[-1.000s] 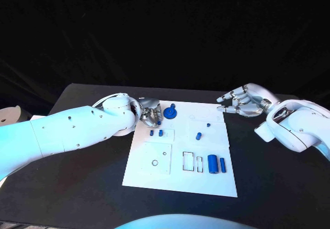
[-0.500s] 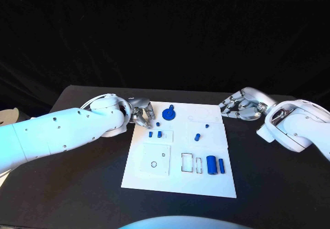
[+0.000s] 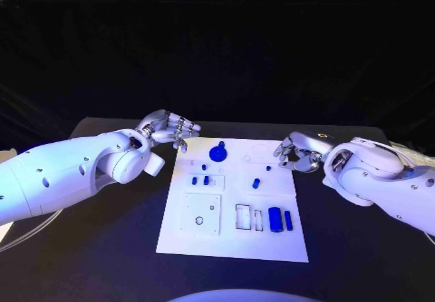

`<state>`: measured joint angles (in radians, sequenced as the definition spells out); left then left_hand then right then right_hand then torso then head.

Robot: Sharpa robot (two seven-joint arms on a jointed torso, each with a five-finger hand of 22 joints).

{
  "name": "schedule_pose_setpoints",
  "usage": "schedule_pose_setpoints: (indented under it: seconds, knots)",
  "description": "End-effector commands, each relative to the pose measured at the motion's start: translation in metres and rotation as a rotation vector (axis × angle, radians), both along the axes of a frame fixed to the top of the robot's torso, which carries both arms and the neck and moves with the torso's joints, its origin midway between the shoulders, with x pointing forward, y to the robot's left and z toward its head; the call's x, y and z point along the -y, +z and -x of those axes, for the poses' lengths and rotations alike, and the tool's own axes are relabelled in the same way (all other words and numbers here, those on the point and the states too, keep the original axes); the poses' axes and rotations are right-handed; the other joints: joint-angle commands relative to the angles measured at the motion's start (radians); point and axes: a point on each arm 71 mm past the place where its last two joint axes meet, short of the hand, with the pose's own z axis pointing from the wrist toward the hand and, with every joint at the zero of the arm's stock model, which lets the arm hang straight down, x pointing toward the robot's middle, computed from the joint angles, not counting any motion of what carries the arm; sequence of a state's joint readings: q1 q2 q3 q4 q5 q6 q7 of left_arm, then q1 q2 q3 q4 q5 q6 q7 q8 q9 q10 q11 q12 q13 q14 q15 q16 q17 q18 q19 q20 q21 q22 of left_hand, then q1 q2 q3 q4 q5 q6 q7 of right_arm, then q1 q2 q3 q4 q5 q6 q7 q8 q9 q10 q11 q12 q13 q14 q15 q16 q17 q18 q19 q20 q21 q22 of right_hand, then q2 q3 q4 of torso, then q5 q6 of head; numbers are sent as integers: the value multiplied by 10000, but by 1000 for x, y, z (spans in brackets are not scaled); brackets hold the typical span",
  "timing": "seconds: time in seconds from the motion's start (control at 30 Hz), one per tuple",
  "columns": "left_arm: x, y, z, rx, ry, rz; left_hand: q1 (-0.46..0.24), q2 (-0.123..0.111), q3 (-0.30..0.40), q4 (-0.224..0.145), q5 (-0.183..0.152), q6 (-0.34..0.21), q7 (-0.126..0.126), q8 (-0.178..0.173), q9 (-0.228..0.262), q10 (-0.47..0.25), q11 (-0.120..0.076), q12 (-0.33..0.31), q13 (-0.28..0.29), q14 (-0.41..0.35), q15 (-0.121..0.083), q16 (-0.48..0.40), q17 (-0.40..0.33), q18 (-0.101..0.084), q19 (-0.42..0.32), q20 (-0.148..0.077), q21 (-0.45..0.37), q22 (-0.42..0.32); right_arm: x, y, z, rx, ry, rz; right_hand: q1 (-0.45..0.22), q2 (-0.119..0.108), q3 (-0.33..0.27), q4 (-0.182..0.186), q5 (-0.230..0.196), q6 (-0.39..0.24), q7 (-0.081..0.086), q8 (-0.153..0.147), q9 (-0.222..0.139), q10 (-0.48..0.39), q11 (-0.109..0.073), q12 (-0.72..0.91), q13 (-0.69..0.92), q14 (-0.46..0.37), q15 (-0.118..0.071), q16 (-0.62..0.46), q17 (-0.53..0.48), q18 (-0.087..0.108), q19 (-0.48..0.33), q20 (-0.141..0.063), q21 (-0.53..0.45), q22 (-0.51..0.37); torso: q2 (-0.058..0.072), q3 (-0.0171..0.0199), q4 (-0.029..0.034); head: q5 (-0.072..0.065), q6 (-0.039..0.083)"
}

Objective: Assemble the parts on the task board

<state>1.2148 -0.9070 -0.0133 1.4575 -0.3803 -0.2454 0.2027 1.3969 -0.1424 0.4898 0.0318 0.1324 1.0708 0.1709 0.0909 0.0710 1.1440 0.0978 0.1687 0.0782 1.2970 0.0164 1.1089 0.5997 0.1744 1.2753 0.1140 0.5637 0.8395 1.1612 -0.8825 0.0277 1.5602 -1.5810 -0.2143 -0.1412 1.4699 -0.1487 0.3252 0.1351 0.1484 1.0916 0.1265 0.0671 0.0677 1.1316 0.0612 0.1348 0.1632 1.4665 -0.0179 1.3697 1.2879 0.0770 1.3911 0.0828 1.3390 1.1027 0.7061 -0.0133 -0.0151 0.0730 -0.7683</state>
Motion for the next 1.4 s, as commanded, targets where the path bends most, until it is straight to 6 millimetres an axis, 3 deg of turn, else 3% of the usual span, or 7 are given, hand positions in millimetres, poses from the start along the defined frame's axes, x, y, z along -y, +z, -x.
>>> schedule_pose_setpoints:
  seconds: [0.03,0.37,0.57,0.97,1.23,1.4]
  knots:
    - [-9,3,1,-1063,1736,4249,-151,-30,37,19,9,85,-24,53,11,119,-40,76,11,-18,-101,36,-27,99,6,-77,-55,-19,-5,-7,0,391,73,1253,-9,-72,125,-4,-55,-22,-66,-40,-16,80,32,-96,-151,524,9,-38,-22,140,3,71,-73,-30,-1,-14,12,-72,11]
    - [-5,3,9,-1401,1637,4888,-184,-98,7,6,4,93,-33,62,3,129,-50,112,4,-44,-113,25,-79,94,9,-94,-78,-34,-24,-23,-5,249,236,1602,-137,-140,364,-3,-143,-170,-24,-54,-26,13,74,-278,-492,521,24,-73,-83,154,-15,83,-133,-126,19,-4,-14,-27,25]
    - [-2,4,11,-1459,1517,4964,-195,-111,-1,6,4,93,-34,63,2,130,-51,118,3,-49,-114,24,-88,93,9,-97,-83,-37,-32,-31,-8,109,343,1689,-140,-112,421,-7,-145,-173,-19,-48,-23,17,77,-293,-538,518,22,-88,-105,161,-26,82,-153,-161,26,-9,11,-58,-2]
    - [2,5,14,-1539,1410,4995,-211,-150,-21,-5,6,79,-34,59,-5,122,-52,132,-4,-62,-116,22,-108,90,7,-102,-98,-47,-39,-41,-8,-406,593,2064,-139,127,893,-141,-523,218,-64,78,42,451,2,-212,-790,522,-23,-91,-127,166,-16,52,-185,-194,16,-5,-20,-25,-72]
    - [3,5,15,-1582,1389,4988,-214,-171,-28,-17,9,55,-28,49,-13,105,-48,137,-11,-68,-116,26,-111,88,8,-106,-108,-54,-42,-45,-7,-417,690,2662,94,422,1300,-617,-812,921,-179,311,187,1196,-172,-61,-809,566,-159,35,12,137,83,-70,-83,-17,14,1,-17,-63,-106]
    - [3,5,16,-1607,1381,4983,-197,-176,-23,-35,14,40,-27,45,-17,96,-48,142,-15,-73,-117,27,-119,87,10,-109,-114,-59,-43,-45,-6,-99,647,3021,186,448,1514,-917,-800,1061,-180,320,231,1416,-200,-87,-800,572,-189,62,32,121,121,-118,-38,55,6,3,-12,-80,-129]
